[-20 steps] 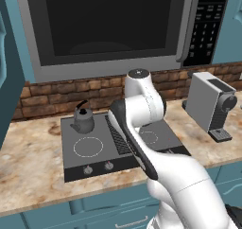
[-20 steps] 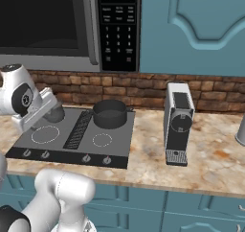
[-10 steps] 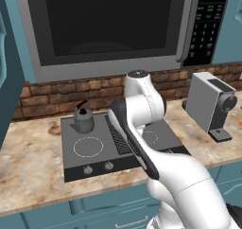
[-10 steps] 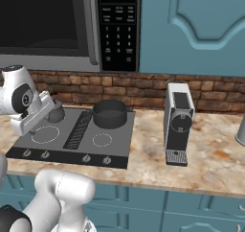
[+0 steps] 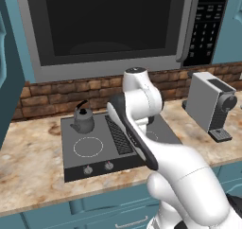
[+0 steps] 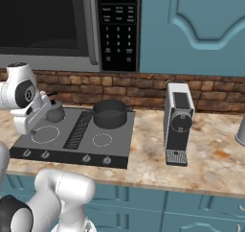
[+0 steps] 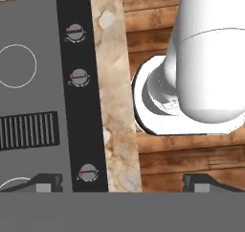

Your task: Pick the kettle from the cabinet and place it on a stove burner. Then pick the pot from the counter and place it on another stove burner. Finally, turn both burners on.

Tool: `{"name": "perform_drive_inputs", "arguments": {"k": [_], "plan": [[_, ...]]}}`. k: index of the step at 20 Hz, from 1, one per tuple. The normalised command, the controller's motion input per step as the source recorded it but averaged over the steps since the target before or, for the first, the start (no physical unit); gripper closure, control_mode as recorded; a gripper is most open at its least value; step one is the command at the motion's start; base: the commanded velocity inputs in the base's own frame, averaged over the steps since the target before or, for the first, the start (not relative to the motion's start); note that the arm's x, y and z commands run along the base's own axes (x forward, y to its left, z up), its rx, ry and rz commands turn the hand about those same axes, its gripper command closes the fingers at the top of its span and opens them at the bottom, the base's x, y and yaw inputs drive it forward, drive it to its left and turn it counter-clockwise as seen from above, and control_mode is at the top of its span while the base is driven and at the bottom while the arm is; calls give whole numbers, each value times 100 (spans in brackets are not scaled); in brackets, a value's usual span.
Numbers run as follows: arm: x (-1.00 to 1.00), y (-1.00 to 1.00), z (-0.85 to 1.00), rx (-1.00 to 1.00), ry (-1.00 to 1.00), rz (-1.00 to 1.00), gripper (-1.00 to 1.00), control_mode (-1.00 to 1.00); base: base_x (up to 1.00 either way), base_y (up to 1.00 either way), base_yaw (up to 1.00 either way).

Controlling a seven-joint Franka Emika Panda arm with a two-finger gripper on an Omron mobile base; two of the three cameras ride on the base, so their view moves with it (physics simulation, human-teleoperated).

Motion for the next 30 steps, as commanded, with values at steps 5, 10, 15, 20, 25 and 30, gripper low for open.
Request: {"name": "perform_drive_inputs", "arguments": {"k": [5, 10, 15, 20, 25, 30], "plan": [[0, 15, -6, -3, 4, 23, -100, -100, 0, 0, 0], [0, 13, -10, -1, 2, 26, -100, -100, 0, 0, 0], [0, 5, -15, 0, 0, 26, -100, -100, 0, 0, 0], [0, 6, -15, 0, 1, 25, -100, -100, 0, 0, 0], [0, 5, -13, 0, 0, 27, -100, -100, 0, 0, 0], [0, 6, -11, 0, 0, 27, -100, -100, 0, 0, 0]]}}
